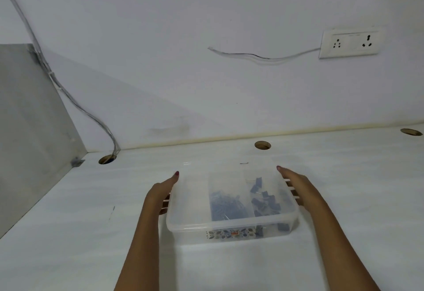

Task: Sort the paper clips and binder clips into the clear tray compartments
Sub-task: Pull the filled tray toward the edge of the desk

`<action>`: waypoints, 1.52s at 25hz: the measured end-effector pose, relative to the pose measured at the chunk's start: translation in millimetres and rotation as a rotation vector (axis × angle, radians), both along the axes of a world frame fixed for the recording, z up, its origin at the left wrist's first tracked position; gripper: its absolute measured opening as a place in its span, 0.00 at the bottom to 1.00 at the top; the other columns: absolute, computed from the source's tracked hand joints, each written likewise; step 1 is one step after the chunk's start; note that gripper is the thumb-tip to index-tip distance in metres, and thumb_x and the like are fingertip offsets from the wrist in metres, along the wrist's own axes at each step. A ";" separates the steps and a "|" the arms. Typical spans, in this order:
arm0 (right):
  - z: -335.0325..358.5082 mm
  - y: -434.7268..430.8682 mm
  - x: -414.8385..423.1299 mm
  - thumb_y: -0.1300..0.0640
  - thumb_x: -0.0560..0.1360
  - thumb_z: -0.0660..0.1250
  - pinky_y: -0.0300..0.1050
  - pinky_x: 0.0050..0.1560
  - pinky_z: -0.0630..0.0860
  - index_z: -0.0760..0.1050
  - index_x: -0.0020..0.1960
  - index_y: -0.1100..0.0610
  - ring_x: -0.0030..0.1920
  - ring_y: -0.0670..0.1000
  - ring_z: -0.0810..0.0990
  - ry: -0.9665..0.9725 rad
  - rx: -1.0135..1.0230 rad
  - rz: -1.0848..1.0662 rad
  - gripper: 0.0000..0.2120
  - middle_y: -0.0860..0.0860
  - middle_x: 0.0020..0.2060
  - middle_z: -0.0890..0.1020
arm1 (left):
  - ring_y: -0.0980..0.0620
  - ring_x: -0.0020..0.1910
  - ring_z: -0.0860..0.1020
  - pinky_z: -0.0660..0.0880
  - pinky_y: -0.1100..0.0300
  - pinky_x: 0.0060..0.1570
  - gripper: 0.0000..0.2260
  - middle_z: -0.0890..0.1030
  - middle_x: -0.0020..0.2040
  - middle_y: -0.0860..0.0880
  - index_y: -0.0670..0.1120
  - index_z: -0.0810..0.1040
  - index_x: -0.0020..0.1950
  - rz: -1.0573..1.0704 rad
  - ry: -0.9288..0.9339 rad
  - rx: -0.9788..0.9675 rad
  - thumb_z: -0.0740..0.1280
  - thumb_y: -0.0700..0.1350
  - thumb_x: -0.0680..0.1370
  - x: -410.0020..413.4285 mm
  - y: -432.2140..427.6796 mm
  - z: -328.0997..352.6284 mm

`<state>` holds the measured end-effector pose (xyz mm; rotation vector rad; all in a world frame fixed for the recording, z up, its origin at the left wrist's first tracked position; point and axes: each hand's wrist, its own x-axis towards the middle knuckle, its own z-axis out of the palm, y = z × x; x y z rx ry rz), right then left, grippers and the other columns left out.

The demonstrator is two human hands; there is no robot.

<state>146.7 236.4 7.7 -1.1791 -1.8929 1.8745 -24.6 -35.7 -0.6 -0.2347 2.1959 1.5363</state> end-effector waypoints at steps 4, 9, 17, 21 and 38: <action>7.0 12.3 -28.8 0.44 0.76 0.58 0.50 0.49 0.72 0.70 0.63 0.60 0.51 0.56 0.74 0.127 -0.192 0.066 0.24 0.56 0.54 0.75 | 0.45 0.41 0.77 0.74 0.52 0.49 0.30 0.78 0.44 0.43 0.39 0.74 0.59 -0.028 -0.009 0.102 0.60 0.64 0.73 -16.2 12.3 0.4; -4.4 21.9 -53.8 0.44 0.75 0.61 0.50 0.55 0.69 0.68 0.65 0.60 0.59 0.60 0.73 -0.024 0.014 0.032 0.25 0.60 0.63 0.73 | 0.43 0.47 0.78 0.74 0.52 0.53 0.25 0.79 0.50 0.42 0.40 0.75 0.58 -0.073 0.028 0.100 0.60 0.60 0.75 -38.0 21.6 -6.0; -7.5 28.1 -74.2 0.53 0.75 0.64 0.51 0.61 0.68 0.68 0.61 0.69 0.61 0.62 0.72 -0.067 0.166 -0.090 0.22 0.64 0.63 0.73 | 0.39 0.63 0.71 0.66 0.52 0.62 0.23 0.75 0.62 0.37 0.35 0.73 0.61 -0.054 0.273 -0.151 0.55 0.53 0.80 -42.3 33.9 -12.5; -3.2 18.9 -56.9 0.48 0.74 0.64 0.50 0.54 0.70 0.73 0.55 0.66 0.54 0.60 0.75 -0.050 0.183 -0.076 0.21 0.63 0.58 0.76 | 0.42 0.40 0.73 0.68 0.54 0.42 0.23 0.70 0.31 0.47 0.42 0.67 0.29 -0.039 0.425 -0.279 0.57 0.55 0.78 -30.4 27.2 -4.8; -19.1 -20.6 25.4 0.42 0.76 0.57 0.41 0.27 0.61 0.60 0.28 0.58 0.25 0.52 0.64 -0.247 0.284 0.013 0.25 0.54 0.24 0.65 | 0.40 0.48 0.75 0.67 0.54 0.48 0.27 0.79 0.50 0.35 0.34 0.76 0.44 -0.009 0.332 -0.356 0.51 0.56 0.80 34.5 -2.3 -21.7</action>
